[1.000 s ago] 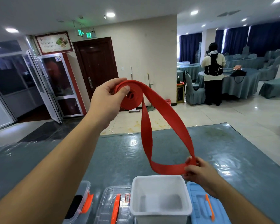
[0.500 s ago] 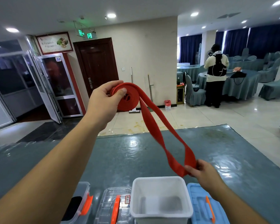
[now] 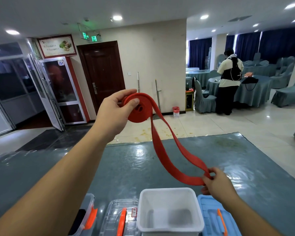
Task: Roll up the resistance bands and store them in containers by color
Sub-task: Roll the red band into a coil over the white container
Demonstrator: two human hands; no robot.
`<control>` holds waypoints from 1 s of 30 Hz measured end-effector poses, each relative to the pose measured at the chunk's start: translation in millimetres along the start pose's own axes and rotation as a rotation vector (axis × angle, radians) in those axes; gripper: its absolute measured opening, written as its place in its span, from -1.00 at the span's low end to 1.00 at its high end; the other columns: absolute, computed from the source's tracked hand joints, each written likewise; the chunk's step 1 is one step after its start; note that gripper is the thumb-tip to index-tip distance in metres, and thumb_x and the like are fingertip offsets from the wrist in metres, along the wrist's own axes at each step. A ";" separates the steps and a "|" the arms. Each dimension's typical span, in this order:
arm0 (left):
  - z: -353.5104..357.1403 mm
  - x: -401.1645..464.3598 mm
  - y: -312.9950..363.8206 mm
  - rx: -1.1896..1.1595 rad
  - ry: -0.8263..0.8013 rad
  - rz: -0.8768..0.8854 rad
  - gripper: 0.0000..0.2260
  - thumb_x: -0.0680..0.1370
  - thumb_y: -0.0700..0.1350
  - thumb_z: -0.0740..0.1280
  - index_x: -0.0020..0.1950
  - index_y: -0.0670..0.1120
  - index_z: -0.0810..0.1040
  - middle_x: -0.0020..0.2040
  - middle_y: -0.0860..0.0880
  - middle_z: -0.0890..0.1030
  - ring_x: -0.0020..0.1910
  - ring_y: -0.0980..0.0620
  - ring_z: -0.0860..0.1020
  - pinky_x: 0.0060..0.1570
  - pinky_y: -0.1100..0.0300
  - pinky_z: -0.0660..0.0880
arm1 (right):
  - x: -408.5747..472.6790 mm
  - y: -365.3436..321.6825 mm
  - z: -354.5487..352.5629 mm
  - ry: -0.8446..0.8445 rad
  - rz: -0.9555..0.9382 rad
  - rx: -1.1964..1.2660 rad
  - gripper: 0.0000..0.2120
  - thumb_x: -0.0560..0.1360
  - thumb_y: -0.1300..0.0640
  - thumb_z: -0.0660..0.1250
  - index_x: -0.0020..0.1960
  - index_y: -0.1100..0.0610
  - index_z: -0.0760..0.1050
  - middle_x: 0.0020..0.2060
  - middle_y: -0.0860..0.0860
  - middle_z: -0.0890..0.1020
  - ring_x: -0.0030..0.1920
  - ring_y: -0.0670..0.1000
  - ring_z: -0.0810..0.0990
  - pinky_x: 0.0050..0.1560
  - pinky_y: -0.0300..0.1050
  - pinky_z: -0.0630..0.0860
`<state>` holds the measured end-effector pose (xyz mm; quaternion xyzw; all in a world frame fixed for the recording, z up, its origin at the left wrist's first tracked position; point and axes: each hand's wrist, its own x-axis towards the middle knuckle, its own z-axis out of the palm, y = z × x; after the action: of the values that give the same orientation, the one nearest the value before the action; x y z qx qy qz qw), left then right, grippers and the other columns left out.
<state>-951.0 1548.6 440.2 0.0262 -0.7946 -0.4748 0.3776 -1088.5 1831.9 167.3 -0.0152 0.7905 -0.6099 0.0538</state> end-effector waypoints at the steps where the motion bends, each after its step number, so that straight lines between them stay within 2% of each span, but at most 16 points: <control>1: 0.4 -0.5 0.4 0.010 -0.014 0.011 -0.77 0.60 -0.02 0.47 0.23 0.22 0.64 -0.04 0.38 0.67 -0.02 0.37 0.63 -0.04 0.35 0.61 | 1.1 2.0 0.8 -0.018 0.015 0.008 -0.92 0.57 0.29 0.37 -0.02 0.14 0.52 -0.24 0.24 0.66 -0.48 0.17 0.65 -0.40 0.03 0.65; 4: 0.8 -0.7 1.9 -0.001 -0.032 0.029 -0.78 0.60 -0.02 0.46 0.21 0.24 0.64 -0.02 0.37 0.67 -0.01 0.35 0.63 -0.02 0.33 0.63 | 1.5 4.4 0.7 -0.075 0.056 0.017 -0.93 0.56 0.28 0.42 -0.02 0.25 0.52 -0.25 0.28 0.64 -0.49 0.15 0.62 -0.38 0.07 0.67; 8: 2.4 -0.7 3.8 -0.017 -0.045 0.039 -0.75 0.60 -0.02 0.46 0.26 0.19 0.65 0.00 0.34 0.68 0.01 0.33 0.64 -0.01 0.30 0.64 | -5.1 -3.3 -2.9 -0.166 0.128 -0.001 -0.84 0.52 0.29 0.47 0.02 0.29 0.52 -0.33 0.25 0.66 -0.47 0.21 0.64 -0.35 0.06 0.67; 10: 4.3 -1.0 3.7 -0.010 -0.058 0.047 -0.73 0.59 0.00 0.47 0.28 0.20 0.64 0.01 0.32 0.68 0.02 0.32 0.64 0.00 0.30 0.63 | -9.8 -10.6 -6.4 -0.220 0.156 -0.021 -0.78 0.47 0.36 0.49 0.07 0.28 0.52 -0.27 0.28 0.67 -0.44 0.21 0.64 -0.33 0.01 0.63; 12: 6.3 -1.8 4.3 -0.012 -0.072 0.052 -0.73 0.58 0.01 0.48 0.27 0.22 0.65 0.02 0.28 0.69 0.04 0.30 0.64 0.00 0.31 0.62 | -15.1 -19.2 -10.1 -0.293 0.174 -0.055 -0.69 0.44 0.46 0.41 0.15 0.28 0.51 -0.15 0.34 0.67 -0.39 0.17 0.61 -0.30 -0.03 0.60; 15: 8.5 -3.6 6.7 -0.006 -0.109 0.069 -0.73 0.58 0.00 0.48 0.26 0.24 0.65 0.05 0.25 0.70 0.06 0.30 0.63 0.00 0.36 0.60 | -19.2 -37.7 -10.8 -0.405 0.117 -0.370 -0.52 0.44 0.46 0.27 0.31 0.17 0.47 0.07 0.26 0.64 -0.27 0.09 0.54 -0.29 -0.13 0.53; 17: 10.4 -5.6 8.7 0.008 -0.137 0.086 -0.75 0.58 0.01 0.48 0.21 0.30 0.64 0.05 0.28 0.69 0.07 0.30 0.62 0.01 0.35 0.61 | -20.0 -57.7 -8.3 -0.331 -0.033 -0.574 -0.52 0.50 0.39 0.25 0.39 0.12 0.46 0.10 0.12 0.65 -0.13 0.05 0.57 -0.15 -0.17 0.50; 18: 11.4 -6.5 8.8 0.007 -0.151 0.086 -0.75 0.58 0.00 0.48 0.19 0.31 0.64 0.05 0.27 0.69 0.08 0.27 0.63 0.03 0.32 0.61 | -19.8 -71.4 -7.2 -0.236 -0.111 -0.539 -0.57 0.54 0.35 0.27 0.38 0.13 0.49 0.10 0.09 0.67 -0.07 0.05 0.59 -0.08 -0.18 0.50; 20: 13.7 -8.8 9.0 -0.015 -0.192 0.068 -0.75 0.58 -0.01 0.49 0.19 0.30 0.64 0.06 0.22 0.71 0.09 0.19 0.64 0.05 0.28 0.62 | -22.1 -103.1 -5.3 -0.093 -0.256 -0.263 -0.72 0.59 0.25 0.33 0.27 0.05 0.57 0.10 0.05 0.70 0.03 0.03 0.64 0.09 -0.07 0.58; 22: 14.8 -11.5 9.6 -0.014 -0.247 0.061 -0.75 0.58 -0.03 0.48 0.19 0.29 0.64 0.06 0.23 0.71 0.07 0.19 0.64 0.03 0.32 0.61 | -27.1 -140.9 -3.9 -0.085 -0.377 -0.031 -0.82 0.62 0.06 0.37 0.20 -0.10 0.59 0.10 -0.05 0.71 0.10 -0.05 0.66 0.21 0.00 0.60; 23: 15.3 -12.9 10.3 -0.011 -0.276 0.061 -0.74 0.58 -0.05 0.48 0.19 0.27 0.64 0.06 0.24 0.70 0.07 0.21 0.64 0.02 0.35 0.60 | -29.6 -158.0 -3.8 -0.112 -0.427 0.021 -0.81 0.60 -0.06 0.36 0.20 -0.15 0.59 0.09 -0.10 0.71 0.13 -0.10 0.67 0.23 -0.01 0.61; 26: 16.2 -16.6 10.9 -0.018 -0.342 0.053 -0.74 0.59 -0.07 0.47 0.23 0.20 0.65 0.06 0.24 0.71 0.06 0.22 0.64 0.01 0.38 0.58 | -38.7 -202.8 -2.1 -0.264 -0.545 0.068 -0.45 0.42 -0.35 0.34 0.31 -0.12 0.58 0.14 -0.18 0.71 0.18 -0.19 0.66 0.27 -0.09 0.58; 28: 16.7 -18.9 10.5 -0.041 -0.382 0.037 -0.73 0.58 -0.09 0.48 0.26 0.14 0.66 0.08 0.19 0.72 0.08 0.19 0.65 0.05 0.35 0.59 | -43.2 -223.4 -0.1 -0.405 -0.586 0.065 -0.35 0.37 -0.35 0.40 0.36 -0.06 0.57 0.16 -0.17 0.71 0.21 -0.19 0.66 0.28 -0.13 0.56; 30: 15.8 -20.9 9.9 -0.077 -0.422 0.016 -0.71 0.57 -0.10 0.48 0.28 0.09 0.66 0.10 0.15 0.72 0.12 0.15 0.66 0.06 0.32 0.59 | -46.1 -235.4 0.5 -0.507 -0.630 -0.005 -0.44 0.39 -0.30 0.44 0.30 -0.05 0.62 0.11 -0.12 0.74 0.16 -0.14 0.70 0.24 -0.12 0.60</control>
<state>-942.8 1574.0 431.7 -0.0946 -0.8376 -0.4965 0.2072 -1052.5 1775.5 397.6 -0.4070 0.7103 -0.5715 0.0575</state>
